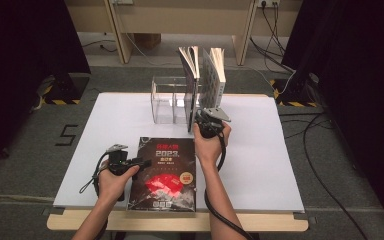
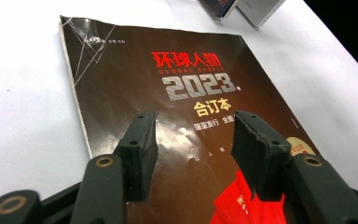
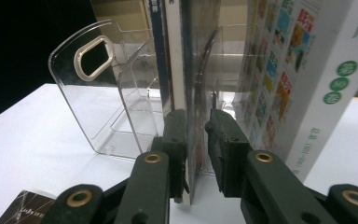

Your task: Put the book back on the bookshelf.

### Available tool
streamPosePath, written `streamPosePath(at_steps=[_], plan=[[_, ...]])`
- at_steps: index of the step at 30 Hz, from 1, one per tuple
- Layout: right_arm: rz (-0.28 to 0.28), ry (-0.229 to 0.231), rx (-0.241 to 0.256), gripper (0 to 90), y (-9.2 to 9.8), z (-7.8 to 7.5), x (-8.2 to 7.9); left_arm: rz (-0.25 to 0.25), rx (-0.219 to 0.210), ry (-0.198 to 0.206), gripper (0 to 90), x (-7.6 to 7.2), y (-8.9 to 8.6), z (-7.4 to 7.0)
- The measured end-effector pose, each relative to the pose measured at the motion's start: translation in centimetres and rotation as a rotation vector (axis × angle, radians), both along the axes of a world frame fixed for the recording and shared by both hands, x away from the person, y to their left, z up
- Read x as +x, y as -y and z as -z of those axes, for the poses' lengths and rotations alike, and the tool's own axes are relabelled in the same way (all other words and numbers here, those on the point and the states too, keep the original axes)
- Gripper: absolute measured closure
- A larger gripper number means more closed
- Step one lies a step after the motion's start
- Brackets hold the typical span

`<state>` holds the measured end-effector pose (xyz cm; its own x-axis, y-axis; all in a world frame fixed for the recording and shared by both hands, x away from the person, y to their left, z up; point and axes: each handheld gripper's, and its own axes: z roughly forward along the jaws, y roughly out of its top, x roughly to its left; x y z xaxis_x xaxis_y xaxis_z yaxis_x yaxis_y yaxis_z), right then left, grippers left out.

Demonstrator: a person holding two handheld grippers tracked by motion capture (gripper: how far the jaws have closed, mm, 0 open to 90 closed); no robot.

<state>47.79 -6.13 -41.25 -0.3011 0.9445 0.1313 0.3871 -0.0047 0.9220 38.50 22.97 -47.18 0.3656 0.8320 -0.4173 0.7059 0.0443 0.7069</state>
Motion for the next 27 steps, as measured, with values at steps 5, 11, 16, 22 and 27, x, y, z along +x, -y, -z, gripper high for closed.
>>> streamPosePath(at_steps=[5,11,16,22,27], plan=[[-0.012,-0.007,0.010,74.7,0.8,-0.1,-0.4,-0.004,0.011,0.010,47.8,0.0,0.0,-0.1],[-0.024,-0.016,0.003,72.3,1.7,-0.1,-0.8,-0.008,0.014,0.006,47.4,0.1,0.1,0.1],[-0.033,-0.037,-0.008,70.9,2.4,0.2,-1.1,-0.014,0.022,0.006,46.9,0.2,-0.2,0.1],[-0.049,-0.062,-0.011,69.8,2.8,0.5,-1.6,-0.020,0.026,-0.002,45.6,0.3,-0.3,0.2],[-0.065,-0.083,-0.016,68.3,3.3,0.6,-2.1,-0.029,0.029,-0.008,44.8,0.4,-0.5,0.3]])
